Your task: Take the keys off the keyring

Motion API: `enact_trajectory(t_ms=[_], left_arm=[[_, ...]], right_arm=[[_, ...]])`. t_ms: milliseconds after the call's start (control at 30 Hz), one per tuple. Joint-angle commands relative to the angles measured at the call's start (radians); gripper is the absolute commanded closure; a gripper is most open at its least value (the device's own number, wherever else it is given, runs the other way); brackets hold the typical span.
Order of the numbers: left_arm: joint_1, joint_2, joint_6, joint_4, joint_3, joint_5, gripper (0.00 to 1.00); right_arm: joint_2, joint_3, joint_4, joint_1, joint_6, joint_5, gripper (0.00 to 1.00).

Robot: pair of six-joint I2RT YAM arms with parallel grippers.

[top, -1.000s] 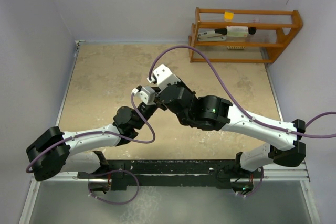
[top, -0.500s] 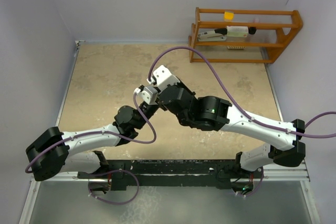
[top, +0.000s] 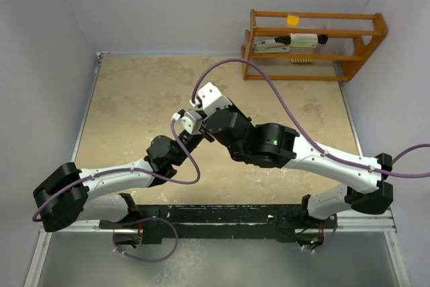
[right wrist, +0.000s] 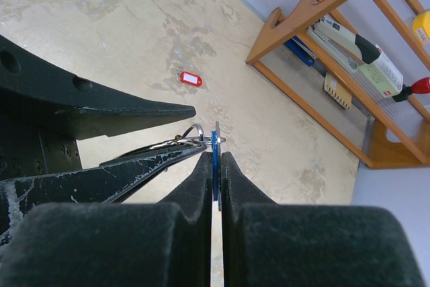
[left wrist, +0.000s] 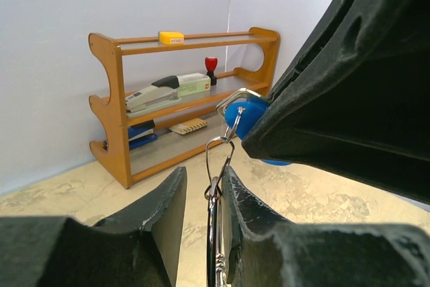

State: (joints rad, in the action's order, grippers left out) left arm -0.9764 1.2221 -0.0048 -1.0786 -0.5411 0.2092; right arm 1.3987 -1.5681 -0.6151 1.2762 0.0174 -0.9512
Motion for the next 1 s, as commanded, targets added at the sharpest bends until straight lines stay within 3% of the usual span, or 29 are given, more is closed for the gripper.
enact_trajectory(t_ms=[0, 233, 600, 967], left_arm=[[0.001, -0.013, 0.006, -0.07, 0.0, 0.002, 0.76], [0.001, -0.009, 0.004, -0.085, -0.006, -0.008, 0.76], [0.001, -0.006, 0.0, -0.032, -0.013, -0.004, 0.99], [0.001, -0.019, -0.009, -0.024, -0.03, 0.013, 1.0]], right_arm=[[-0.042, -0.011, 0.037, 0.006, -0.011, -0.02, 1.0], [-0.045, -0.007, 0.037, 0.006, -0.013, -0.018, 1.0], [-0.056, 0.0, 0.047, 0.006, -0.01, -0.026, 1.0], [-0.066, 0.015, 0.038, 0.006, -0.029, -0.004, 1.0]])
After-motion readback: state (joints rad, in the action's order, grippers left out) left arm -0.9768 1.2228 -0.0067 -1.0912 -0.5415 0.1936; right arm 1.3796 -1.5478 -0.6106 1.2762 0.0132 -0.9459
